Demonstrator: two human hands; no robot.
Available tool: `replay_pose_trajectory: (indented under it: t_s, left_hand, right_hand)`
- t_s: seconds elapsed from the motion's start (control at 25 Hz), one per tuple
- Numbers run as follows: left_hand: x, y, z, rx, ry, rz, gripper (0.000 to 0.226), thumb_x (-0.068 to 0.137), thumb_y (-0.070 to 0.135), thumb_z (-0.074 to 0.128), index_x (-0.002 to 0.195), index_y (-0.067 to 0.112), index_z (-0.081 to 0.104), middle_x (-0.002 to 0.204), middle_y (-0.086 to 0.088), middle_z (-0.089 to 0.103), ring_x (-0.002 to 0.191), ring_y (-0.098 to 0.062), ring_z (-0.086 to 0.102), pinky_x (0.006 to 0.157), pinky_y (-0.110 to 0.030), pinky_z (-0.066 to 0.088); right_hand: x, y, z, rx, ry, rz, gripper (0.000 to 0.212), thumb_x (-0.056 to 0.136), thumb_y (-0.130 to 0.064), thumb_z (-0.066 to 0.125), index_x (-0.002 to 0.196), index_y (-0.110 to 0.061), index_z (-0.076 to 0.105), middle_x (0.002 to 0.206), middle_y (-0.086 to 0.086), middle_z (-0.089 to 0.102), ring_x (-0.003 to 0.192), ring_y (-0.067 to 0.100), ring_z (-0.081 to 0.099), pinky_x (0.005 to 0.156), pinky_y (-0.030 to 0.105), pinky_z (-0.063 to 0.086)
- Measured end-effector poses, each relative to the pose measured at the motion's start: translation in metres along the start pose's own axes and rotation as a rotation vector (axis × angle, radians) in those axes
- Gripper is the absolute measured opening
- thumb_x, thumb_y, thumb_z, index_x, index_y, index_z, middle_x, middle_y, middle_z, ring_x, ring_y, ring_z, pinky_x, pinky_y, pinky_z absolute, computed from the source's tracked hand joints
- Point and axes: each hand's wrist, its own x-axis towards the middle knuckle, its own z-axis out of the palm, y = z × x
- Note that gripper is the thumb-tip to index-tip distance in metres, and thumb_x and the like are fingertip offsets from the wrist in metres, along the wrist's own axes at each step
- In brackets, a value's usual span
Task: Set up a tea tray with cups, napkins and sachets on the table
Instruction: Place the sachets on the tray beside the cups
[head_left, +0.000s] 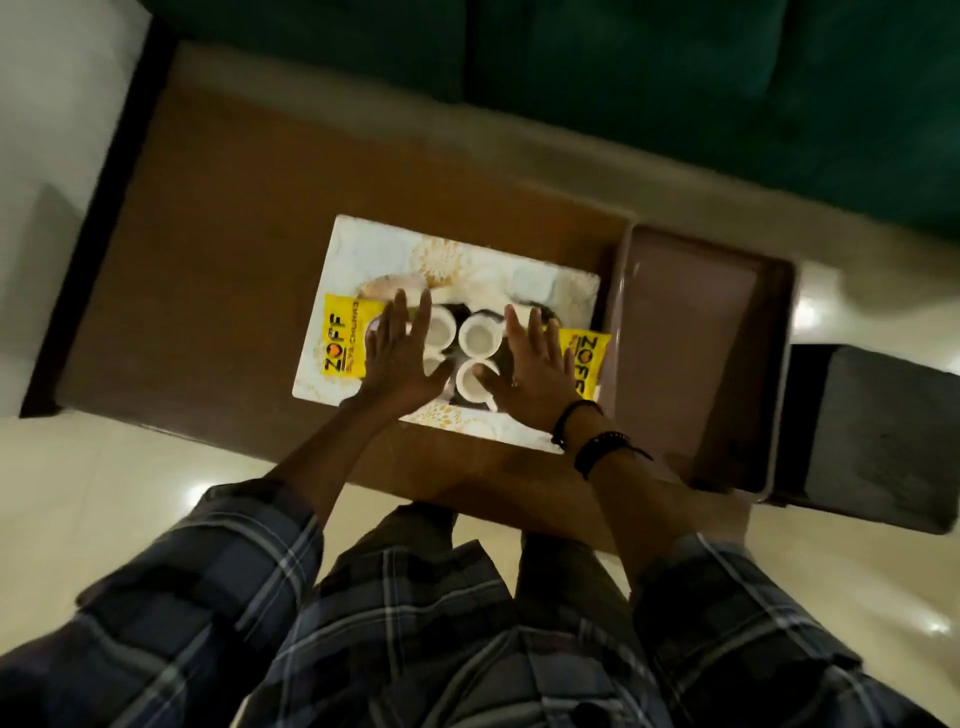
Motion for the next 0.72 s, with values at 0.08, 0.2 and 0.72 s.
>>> replay_pose_trajectory:
  t_s: [0.08, 0.2, 0.72]
  left_hand:
    - [0.005, 0.037, -0.02, 0.017, 0.068, 0.076, 0.09, 0.087, 0.045, 0.059, 0.152, 0.02, 0.003, 0.161, -0.014, -0.001, 0.148, -0.037, 0.0, 0.117, -0.057, 0.013]
    - [0.018, 0.099, -0.056, 0.03, 0.197, 0.181, 0.084, 0.09, 0.046, 0.053, 0.153, 0.016, 0.005, 0.162, -0.012, 0.002, 0.149, -0.032, 0.0, 0.117, -0.056, 0.012]
    - [0.042, 0.339, -0.343, 0.041, 1.071, 0.645, 0.075, 0.097, 0.056, 0.027, 0.152, 0.019, -0.008, 0.162, -0.007, -0.011, 0.148, -0.025, -0.014, 0.119, -0.054, -0.005]
  right_hand:
    - [-0.006, -0.007, -0.04, -0.084, 0.066, -0.049, 0.083, 0.09, -0.065, 0.04, 0.15, -0.037, -0.01, 0.161, 0.005, -0.018, 0.148, 0.028, -0.02, 0.116, 0.056, -0.008]
    - [-0.009, -0.026, -0.112, -0.187, 0.267, -0.126, 0.082, 0.088, -0.069, 0.034, 0.148, -0.041, -0.013, 0.161, 0.002, -0.019, 0.147, 0.025, -0.022, 0.116, 0.056, -0.01]
    - [-0.104, -0.155, -0.439, -0.304, 1.23, -0.429, 0.078, 0.093, -0.065, 0.03, 0.152, -0.032, -0.01, 0.162, 0.005, -0.016, 0.149, 0.027, -0.017, 0.118, 0.059, -0.009]
